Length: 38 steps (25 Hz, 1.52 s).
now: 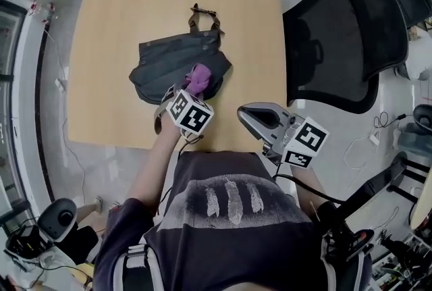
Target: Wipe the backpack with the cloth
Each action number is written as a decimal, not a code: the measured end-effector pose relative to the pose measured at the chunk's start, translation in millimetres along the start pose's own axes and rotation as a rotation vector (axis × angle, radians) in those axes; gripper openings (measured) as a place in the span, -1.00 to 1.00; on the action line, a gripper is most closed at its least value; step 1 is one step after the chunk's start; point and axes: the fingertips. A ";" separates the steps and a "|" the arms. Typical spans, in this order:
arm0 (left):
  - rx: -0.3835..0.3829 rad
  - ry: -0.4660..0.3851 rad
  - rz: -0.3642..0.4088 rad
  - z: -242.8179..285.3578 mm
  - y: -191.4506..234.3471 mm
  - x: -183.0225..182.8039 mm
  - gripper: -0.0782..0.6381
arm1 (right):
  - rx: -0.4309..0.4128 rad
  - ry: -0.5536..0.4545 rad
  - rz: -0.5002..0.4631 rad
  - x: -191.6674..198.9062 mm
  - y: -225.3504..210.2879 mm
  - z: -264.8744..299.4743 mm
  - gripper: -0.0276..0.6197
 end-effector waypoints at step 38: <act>-0.160 0.157 0.014 19.3 157.3 68.7 -0.45 | 0.114 0.011 0.080 13.8 -2.0 45.2 -0.91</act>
Point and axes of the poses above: the fingertips, and each gripper's own axes: z forward along the fingers, y to its left, x out of its underside, and after that the axes turned 11 degrees about -y, right-handed
